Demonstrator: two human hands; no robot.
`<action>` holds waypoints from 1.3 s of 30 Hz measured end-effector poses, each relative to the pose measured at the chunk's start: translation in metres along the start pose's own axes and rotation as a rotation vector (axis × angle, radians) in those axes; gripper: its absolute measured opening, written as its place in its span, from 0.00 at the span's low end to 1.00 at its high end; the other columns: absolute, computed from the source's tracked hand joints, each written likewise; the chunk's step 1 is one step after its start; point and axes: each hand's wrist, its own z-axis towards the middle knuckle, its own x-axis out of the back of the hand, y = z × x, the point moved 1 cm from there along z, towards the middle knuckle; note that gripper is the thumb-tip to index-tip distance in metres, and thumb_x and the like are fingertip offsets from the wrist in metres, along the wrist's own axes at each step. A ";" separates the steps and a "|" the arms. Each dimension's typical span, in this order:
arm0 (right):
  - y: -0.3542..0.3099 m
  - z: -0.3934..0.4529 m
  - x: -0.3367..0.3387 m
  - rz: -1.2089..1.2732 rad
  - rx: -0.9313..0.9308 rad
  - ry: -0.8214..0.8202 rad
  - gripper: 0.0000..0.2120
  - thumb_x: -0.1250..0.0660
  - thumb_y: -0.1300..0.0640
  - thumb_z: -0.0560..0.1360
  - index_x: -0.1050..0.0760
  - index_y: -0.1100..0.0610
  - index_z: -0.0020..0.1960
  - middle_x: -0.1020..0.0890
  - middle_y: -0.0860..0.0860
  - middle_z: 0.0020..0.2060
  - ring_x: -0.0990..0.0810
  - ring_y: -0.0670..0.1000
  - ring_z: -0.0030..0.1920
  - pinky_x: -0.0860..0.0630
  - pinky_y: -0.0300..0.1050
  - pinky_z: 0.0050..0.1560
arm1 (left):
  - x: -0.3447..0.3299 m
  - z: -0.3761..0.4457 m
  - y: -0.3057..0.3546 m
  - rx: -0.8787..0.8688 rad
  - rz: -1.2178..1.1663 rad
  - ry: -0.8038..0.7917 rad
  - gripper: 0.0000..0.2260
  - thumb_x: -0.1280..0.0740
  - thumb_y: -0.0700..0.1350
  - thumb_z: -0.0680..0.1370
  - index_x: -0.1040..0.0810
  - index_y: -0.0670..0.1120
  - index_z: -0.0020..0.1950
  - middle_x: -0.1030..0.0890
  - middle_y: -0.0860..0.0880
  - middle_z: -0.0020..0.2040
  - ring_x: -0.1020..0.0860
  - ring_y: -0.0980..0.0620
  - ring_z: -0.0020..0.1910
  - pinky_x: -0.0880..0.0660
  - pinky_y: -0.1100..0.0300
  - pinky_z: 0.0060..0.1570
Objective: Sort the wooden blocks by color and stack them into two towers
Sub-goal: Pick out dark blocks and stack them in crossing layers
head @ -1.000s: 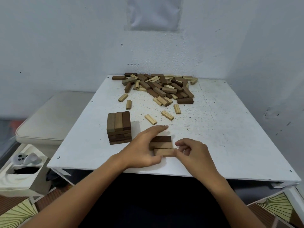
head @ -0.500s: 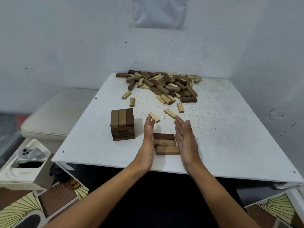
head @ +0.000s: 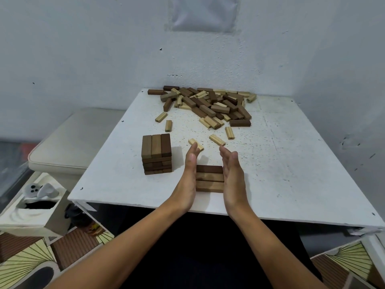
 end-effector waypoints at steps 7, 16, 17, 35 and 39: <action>0.000 -0.002 0.002 -0.002 0.011 -0.005 0.27 0.50 0.25 0.68 0.28 0.36 0.59 0.28 0.38 0.67 0.35 0.37 0.70 0.42 0.42 0.72 | 0.004 0.000 0.007 0.023 0.063 -0.049 0.34 0.47 0.79 0.66 0.43 0.68 0.70 0.40 0.60 0.76 0.45 0.65 0.74 0.52 0.57 0.76; -0.014 0.014 0.042 -0.329 0.119 -0.109 0.15 0.34 0.66 0.76 0.23 0.51 0.59 0.21 0.44 0.58 0.25 0.42 0.63 0.27 0.35 0.61 | 0.035 0.000 0.020 -0.185 0.712 -0.173 0.27 0.27 0.48 0.73 0.29 0.50 0.71 0.28 0.54 0.70 0.32 0.59 0.69 0.36 0.58 0.71; -0.015 0.016 0.048 -0.426 0.138 -0.165 0.17 0.33 0.67 0.75 0.23 0.51 0.59 0.21 0.44 0.58 0.25 0.42 0.62 0.28 0.36 0.63 | 0.040 0.001 0.020 -0.228 0.802 -0.194 0.27 0.26 0.48 0.73 0.28 0.49 0.70 0.27 0.53 0.70 0.32 0.58 0.70 0.36 0.59 0.70; -0.013 0.033 0.067 -0.981 0.227 -0.487 0.32 0.21 0.46 0.64 0.26 0.44 0.66 0.29 0.37 0.57 0.32 0.42 0.64 0.33 0.50 0.67 | 0.051 0.017 0.010 -0.298 1.144 -0.346 0.29 0.31 0.62 0.73 0.28 0.51 0.71 0.30 0.52 0.72 0.35 0.57 0.71 0.34 0.54 0.69; -0.011 0.034 0.068 -0.976 0.229 -0.499 0.33 0.21 0.45 0.64 0.27 0.42 0.67 0.29 0.38 0.59 0.33 0.42 0.65 0.33 0.49 0.68 | 0.054 0.017 0.010 -0.288 1.114 -0.351 0.32 0.30 0.64 0.71 0.29 0.52 0.72 0.31 0.52 0.73 0.36 0.56 0.72 0.34 0.53 0.70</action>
